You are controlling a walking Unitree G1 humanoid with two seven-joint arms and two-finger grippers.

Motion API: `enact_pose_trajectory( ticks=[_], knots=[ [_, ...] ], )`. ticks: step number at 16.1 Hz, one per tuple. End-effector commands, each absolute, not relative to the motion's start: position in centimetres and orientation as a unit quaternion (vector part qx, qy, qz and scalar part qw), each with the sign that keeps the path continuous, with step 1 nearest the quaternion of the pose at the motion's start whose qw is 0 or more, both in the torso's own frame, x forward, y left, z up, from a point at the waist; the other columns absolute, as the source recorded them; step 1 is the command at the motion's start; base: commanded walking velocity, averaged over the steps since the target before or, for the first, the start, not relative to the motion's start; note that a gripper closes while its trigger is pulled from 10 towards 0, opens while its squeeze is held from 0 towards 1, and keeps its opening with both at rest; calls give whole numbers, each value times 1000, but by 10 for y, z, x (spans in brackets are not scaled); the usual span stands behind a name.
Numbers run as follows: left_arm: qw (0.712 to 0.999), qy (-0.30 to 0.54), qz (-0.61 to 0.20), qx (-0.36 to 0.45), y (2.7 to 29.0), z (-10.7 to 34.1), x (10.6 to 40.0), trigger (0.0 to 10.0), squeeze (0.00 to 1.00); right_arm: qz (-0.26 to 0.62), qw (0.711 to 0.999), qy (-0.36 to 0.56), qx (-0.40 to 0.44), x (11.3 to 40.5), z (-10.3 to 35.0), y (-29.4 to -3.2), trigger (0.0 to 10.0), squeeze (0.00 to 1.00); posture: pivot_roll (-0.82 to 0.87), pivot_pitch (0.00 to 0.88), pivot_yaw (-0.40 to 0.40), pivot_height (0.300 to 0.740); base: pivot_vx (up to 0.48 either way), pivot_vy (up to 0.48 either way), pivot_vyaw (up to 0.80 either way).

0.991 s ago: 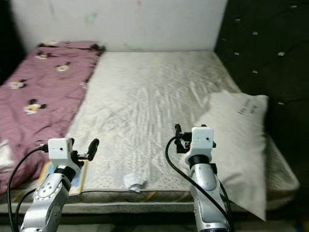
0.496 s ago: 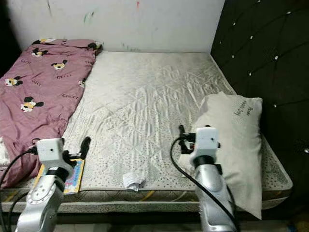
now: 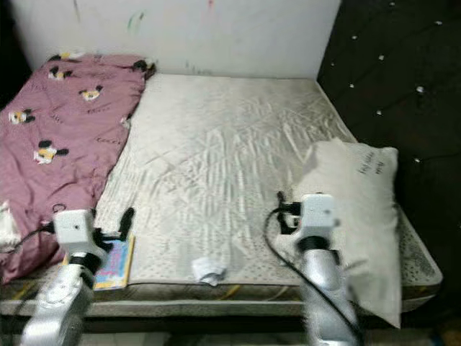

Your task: Clean up the room

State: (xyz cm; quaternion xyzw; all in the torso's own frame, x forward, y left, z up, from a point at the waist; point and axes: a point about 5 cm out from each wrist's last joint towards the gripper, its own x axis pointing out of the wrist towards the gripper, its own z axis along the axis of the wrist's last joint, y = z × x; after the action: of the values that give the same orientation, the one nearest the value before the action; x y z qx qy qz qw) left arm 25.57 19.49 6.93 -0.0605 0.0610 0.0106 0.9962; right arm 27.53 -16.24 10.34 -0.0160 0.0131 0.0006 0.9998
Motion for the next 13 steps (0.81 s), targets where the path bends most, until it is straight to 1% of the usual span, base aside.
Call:
enact_pose_trajectory(
  ticks=[1,3,9,13],
  knots=[
    [997,53,-2,-64,190,74,259,10000,0,-12,1000,10,-24,274,107,-170,10000,0,-34,28,-17,740,0,480,0],
    [996,54,-3,-64,190,74,259,10000,0,-13,1000,10,-24,274,107,-171,10000,0,-34,28,-17,740,0,480,0],
    [996,52,7,-74,193,74,260,10000,0,-13,1000,14,-25,275,106,-170,10000,0,-34,25,-18,740,0,0,0],
    [996,52,6,-71,193,74,260,10000,0,-9,1000,14,-25,276,105,-169,10000,0,-30,19,-19,740,0,0,-555]
  ],
)
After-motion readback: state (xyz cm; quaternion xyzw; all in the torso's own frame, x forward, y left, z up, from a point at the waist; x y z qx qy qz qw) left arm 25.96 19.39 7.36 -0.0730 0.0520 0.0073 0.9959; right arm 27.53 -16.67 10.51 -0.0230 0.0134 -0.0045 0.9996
